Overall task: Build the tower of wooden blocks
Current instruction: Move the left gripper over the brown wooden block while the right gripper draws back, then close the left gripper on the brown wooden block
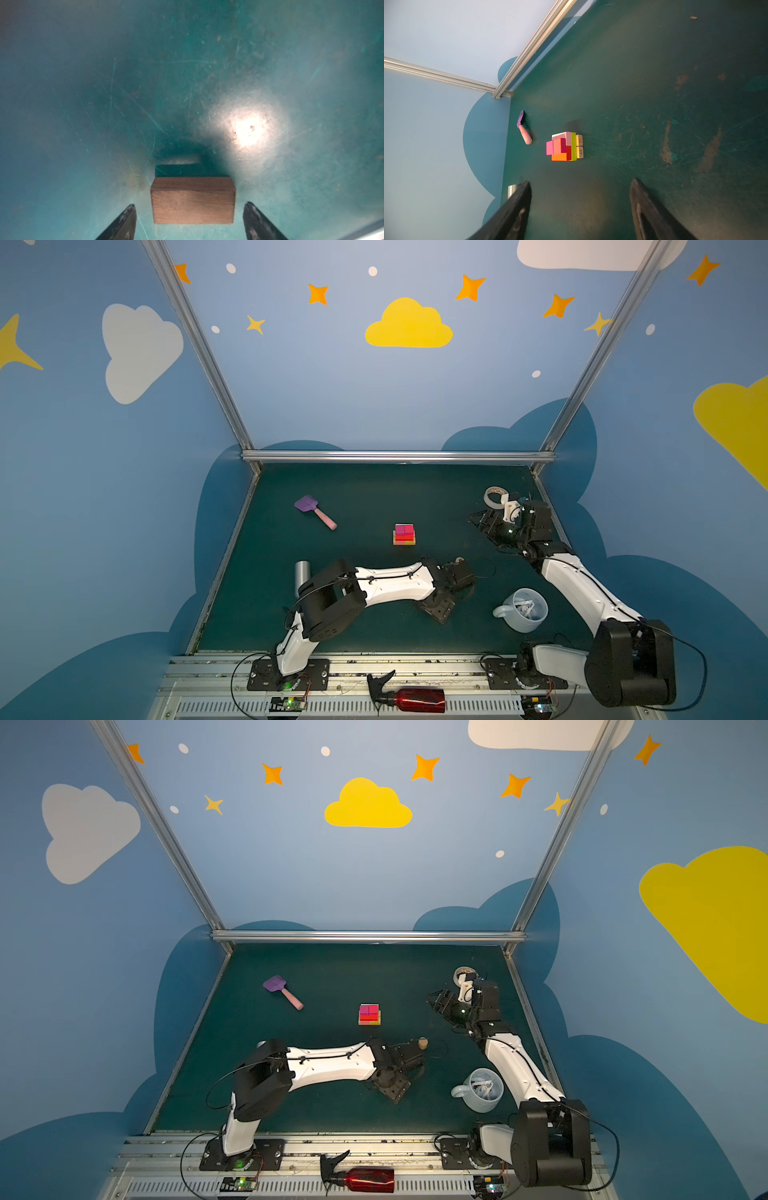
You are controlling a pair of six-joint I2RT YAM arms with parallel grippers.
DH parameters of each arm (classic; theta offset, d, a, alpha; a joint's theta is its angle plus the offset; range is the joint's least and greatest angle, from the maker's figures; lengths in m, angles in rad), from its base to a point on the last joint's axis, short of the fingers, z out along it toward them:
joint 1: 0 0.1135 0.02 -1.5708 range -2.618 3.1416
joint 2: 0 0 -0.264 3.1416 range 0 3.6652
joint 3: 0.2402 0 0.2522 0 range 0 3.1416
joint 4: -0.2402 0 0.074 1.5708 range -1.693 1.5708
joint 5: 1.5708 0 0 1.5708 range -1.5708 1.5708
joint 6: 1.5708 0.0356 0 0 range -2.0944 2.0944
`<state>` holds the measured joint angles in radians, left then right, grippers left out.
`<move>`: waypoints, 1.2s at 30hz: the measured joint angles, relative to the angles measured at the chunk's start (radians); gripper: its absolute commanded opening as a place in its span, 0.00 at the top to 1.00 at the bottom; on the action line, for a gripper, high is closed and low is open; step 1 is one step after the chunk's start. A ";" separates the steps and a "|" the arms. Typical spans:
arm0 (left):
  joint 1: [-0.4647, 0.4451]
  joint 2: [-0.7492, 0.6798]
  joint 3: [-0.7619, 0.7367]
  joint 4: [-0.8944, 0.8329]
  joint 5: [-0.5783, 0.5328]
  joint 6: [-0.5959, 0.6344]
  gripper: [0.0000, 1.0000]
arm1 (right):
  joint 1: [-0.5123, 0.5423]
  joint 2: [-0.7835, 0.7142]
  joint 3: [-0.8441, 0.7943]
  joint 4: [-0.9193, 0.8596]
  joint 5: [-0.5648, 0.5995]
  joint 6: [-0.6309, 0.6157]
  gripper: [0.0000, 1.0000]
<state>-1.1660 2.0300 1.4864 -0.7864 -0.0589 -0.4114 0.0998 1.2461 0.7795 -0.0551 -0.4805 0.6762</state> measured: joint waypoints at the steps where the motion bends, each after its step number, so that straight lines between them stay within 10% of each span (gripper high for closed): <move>1: 0.000 0.000 0.000 0.001 0.002 0.000 0.21 | 0.000 0.000 0.000 0.000 0.000 0.000 0.27; 36: 0.014 0.032 0.002 0.001 0.031 0.005 0.39 | -0.002 0.001 0.000 0.006 -0.001 0.000 0.27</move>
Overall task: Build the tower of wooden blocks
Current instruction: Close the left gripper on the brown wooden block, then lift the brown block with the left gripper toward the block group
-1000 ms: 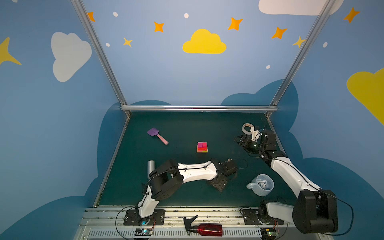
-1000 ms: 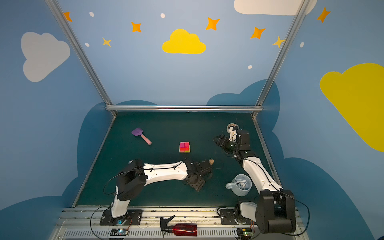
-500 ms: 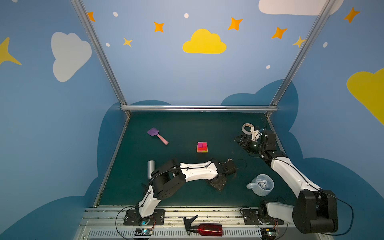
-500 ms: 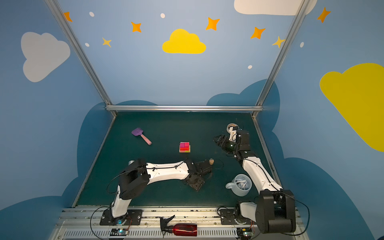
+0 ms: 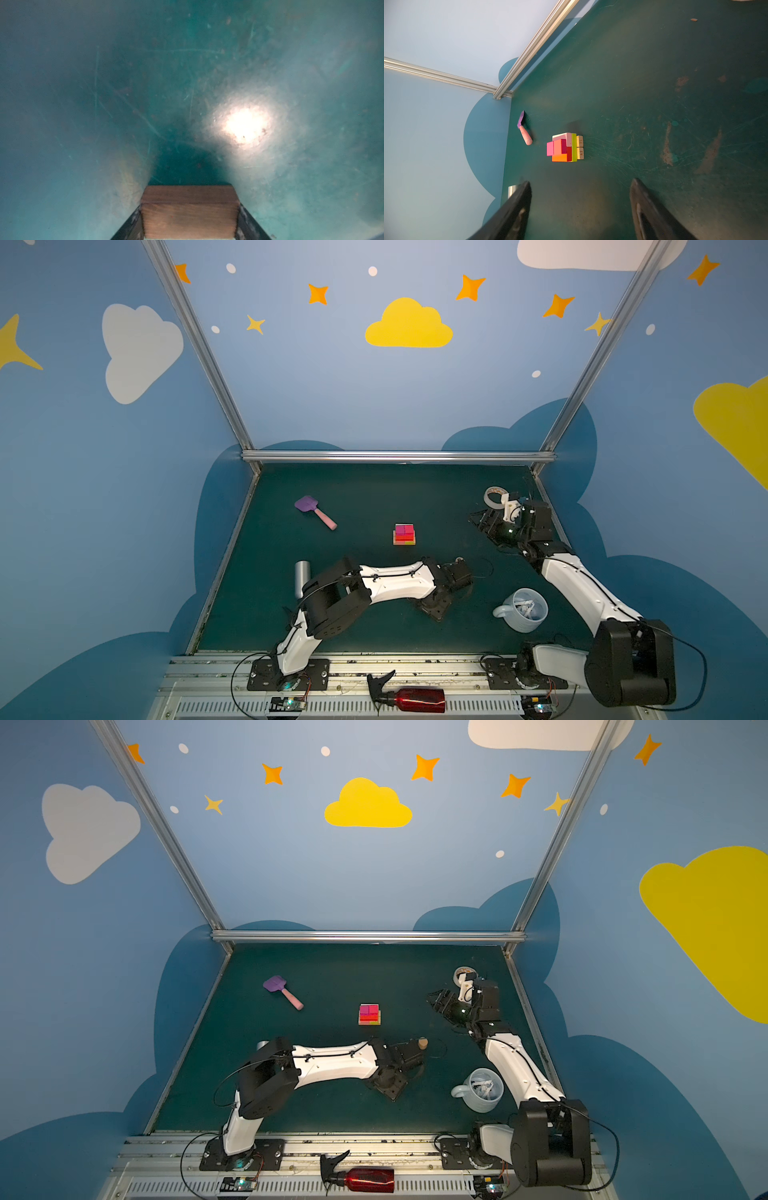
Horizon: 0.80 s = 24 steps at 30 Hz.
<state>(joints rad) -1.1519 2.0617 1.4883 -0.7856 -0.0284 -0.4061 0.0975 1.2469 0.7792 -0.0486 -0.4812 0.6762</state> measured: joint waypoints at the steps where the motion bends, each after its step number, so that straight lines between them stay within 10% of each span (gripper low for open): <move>1: 0.001 0.000 0.002 -0.003 -0.002 -0.002 0.39 | -0.001 0.001 0.000 0.000 0.000 0.000 0.27; 24: 0.256 -0.071 0.389 -0.292 -0.122 -0.134 0.41 | -0.004 0.060 0.000 0.023 -0.021 0.002 0.27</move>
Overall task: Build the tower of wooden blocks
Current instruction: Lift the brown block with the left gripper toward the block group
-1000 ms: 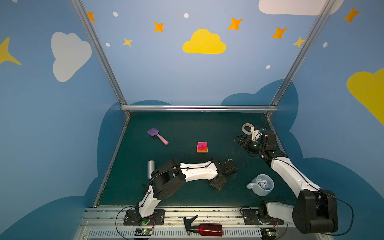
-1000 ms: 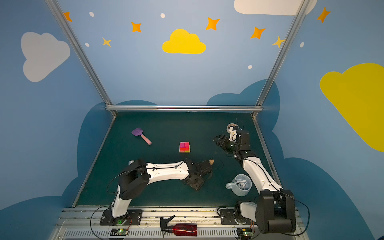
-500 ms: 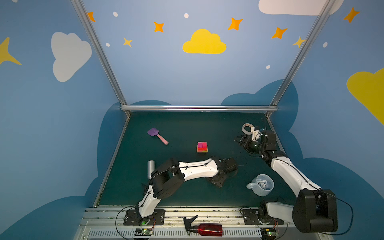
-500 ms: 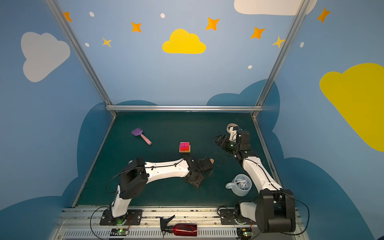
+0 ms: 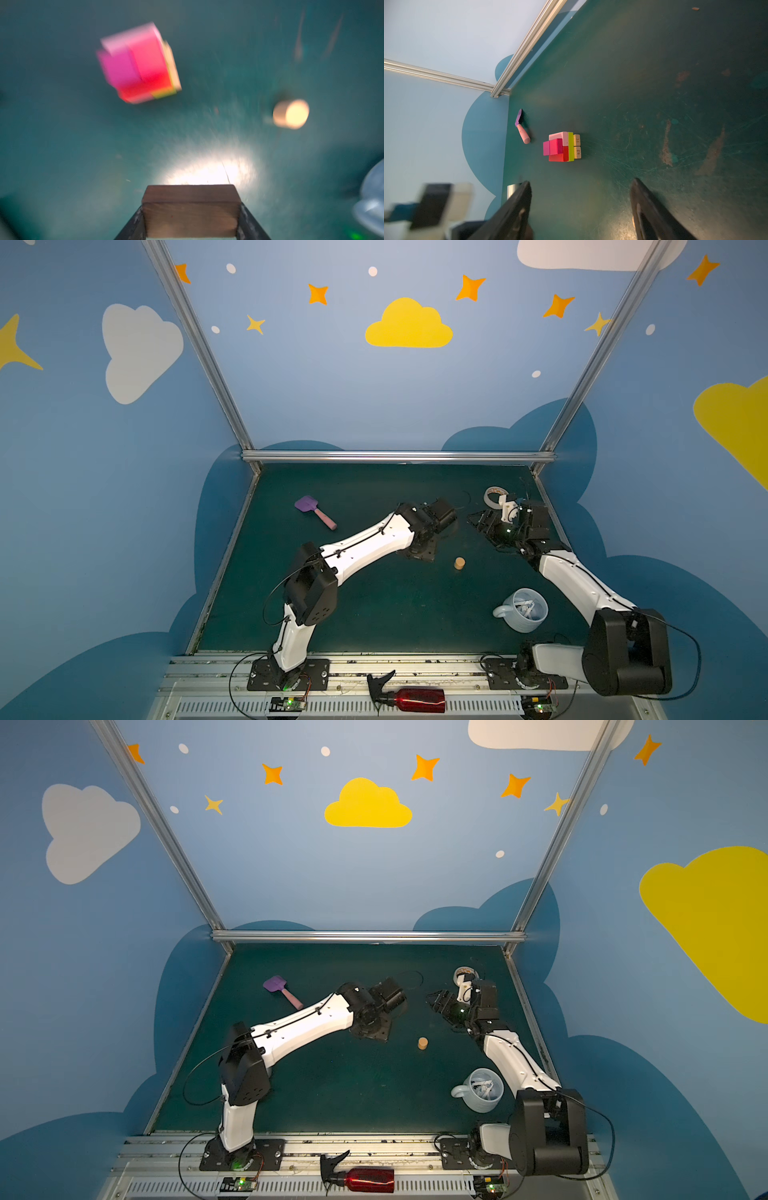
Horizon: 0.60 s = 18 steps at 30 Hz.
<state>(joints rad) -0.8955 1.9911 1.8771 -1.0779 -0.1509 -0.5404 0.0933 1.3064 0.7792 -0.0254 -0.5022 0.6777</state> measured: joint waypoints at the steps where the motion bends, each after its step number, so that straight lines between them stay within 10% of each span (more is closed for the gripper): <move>1: 0.016 0.005 0.036 -0.015 -0.008 0.000 0.41 | 0.000 0.005 0.000 0.001 -0.001 0.000 0.27; 18: 0.149 0.332 0.405 -0.172 -0.014 -0.068 0.42 | 0.000 0.093 0.000 0.043 -0.039 0.011 0.27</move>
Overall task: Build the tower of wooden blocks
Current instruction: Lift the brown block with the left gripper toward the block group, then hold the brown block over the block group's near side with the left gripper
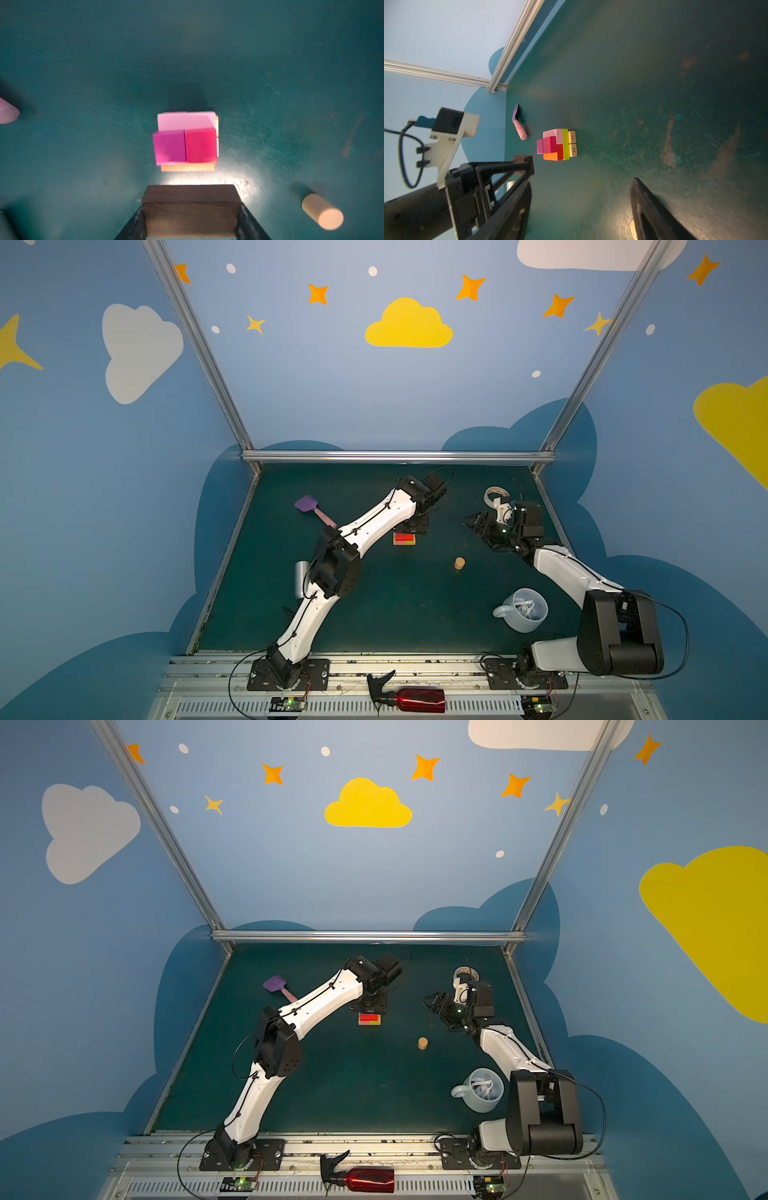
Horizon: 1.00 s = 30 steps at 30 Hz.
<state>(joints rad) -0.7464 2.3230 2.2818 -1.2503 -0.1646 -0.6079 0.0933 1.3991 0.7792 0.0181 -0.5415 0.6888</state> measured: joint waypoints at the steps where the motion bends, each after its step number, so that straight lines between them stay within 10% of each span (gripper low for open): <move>1: 0.006 0.001 0.004 -0.003 0.002 -0.005 0.42 | 0.000 0.004 0.000 0.003 -0.001 0.003 0.26; 30: 0.056 0.081 0.098 -0.033 0.053 -0.032 0.41 | 0.000 0.062 0.000 0.031 -0.029 0.011 0.27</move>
<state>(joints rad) -0.6907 2.4039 2.3795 -1.2831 -0.1112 -0.6395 0.0933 1.4612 0.7795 0.0494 -0.5701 0.6998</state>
